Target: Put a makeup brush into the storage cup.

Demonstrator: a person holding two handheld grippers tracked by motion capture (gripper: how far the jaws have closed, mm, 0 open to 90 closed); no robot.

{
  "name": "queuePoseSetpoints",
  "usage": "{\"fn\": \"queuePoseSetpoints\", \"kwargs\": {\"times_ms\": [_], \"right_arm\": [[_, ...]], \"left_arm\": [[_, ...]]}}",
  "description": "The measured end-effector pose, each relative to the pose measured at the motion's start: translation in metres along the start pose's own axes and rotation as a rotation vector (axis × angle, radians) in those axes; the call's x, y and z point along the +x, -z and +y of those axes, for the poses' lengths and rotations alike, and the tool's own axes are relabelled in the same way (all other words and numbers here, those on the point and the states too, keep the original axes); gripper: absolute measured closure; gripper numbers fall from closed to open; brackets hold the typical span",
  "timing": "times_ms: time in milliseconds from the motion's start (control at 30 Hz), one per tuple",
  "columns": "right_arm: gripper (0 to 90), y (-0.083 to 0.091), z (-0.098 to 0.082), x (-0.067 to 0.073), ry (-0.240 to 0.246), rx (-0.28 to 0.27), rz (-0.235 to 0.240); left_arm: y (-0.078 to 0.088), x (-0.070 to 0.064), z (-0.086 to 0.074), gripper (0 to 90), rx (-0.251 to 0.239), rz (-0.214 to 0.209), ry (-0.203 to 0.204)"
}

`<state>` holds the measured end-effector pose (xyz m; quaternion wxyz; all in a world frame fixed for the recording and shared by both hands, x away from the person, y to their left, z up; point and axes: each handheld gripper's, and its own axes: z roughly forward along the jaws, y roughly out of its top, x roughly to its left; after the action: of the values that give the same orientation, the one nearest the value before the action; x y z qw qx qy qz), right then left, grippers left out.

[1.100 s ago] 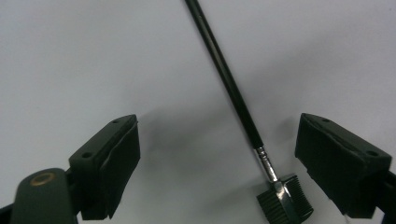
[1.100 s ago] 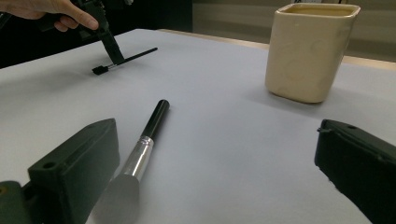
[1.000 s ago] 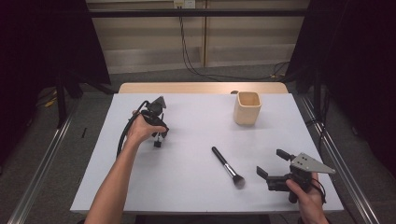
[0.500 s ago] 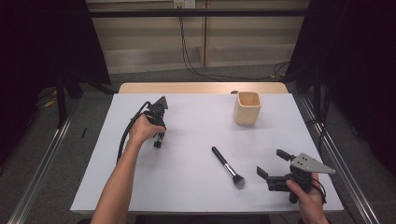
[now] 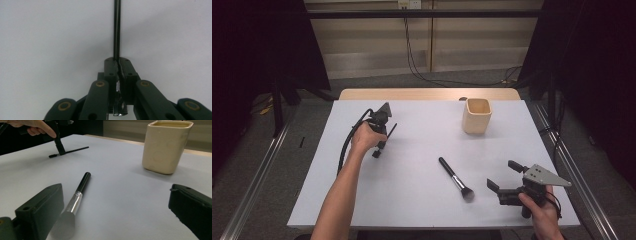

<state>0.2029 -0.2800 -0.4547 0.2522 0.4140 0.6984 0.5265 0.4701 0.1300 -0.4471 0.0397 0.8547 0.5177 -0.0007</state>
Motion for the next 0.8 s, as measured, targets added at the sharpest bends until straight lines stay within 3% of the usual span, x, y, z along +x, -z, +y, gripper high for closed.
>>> {"fn": "queuePoseSetpoints", "kwargs": {"times_ms": [267,533,800], "right_arm": [[0.0,0.000,0.000,0.000,-0.005,0.002,-0.005],[0.0,0.000,0.000,-0.001,-0.002,0.003,-0.007],[0.0,0.000,0.000,-0.001,-0.005,0.003,-0.009]], "left_arm": [[0.001,0.002,-0.001,86.0,-0.011,-0.018,-0.002],[0.003,0.009,-0.004,86.0,-0.029,-0.065,-0.005],[0.017,0.014,-0.008,86.0,-0.160,-0.096,0.012]]}}
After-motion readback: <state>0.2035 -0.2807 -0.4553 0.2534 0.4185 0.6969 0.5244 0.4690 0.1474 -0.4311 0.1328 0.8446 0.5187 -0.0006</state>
